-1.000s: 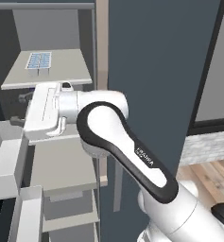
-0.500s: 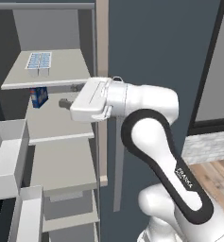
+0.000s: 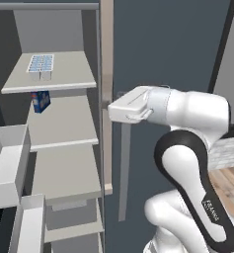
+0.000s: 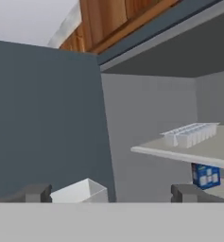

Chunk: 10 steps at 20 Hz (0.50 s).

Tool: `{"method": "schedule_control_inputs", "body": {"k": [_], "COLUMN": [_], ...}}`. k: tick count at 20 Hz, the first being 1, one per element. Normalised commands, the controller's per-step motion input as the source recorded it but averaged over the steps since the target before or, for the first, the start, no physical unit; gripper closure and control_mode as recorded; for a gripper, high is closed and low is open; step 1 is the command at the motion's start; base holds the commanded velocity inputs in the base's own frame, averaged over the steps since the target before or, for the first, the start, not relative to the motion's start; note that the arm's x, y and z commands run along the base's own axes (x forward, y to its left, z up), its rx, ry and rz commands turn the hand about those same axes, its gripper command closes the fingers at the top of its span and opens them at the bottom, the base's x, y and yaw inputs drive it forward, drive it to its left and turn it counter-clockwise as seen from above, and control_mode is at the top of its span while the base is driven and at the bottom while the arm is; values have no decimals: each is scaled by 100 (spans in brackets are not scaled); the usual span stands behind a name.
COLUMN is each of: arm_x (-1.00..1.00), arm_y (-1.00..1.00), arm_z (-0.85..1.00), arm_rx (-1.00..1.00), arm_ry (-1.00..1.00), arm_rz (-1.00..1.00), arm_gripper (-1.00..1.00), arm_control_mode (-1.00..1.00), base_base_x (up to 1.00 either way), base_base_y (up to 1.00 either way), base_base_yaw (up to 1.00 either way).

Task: Open the freezer door, pick up the ice cube tray from the freezer, and place it on the dining counter.

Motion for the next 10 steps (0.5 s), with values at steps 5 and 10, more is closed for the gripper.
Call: {"method": "schedule_control_inputs", "body": {"k": [5, 10], "arm_x": [-4, -5], "arm_y": [-72, -73], "arm_z": [0, 0], "arm_rx": [-12, -15], "arm_ry": [9, 9], "arm_rz": [-23, -21], "arm_gripper": [-100, -100], "arm_control_mode": [-100, -100], "base_base_x": [0, 0], "base_base_y": [0, 0], "base_base_yaw": [0, 0]}}
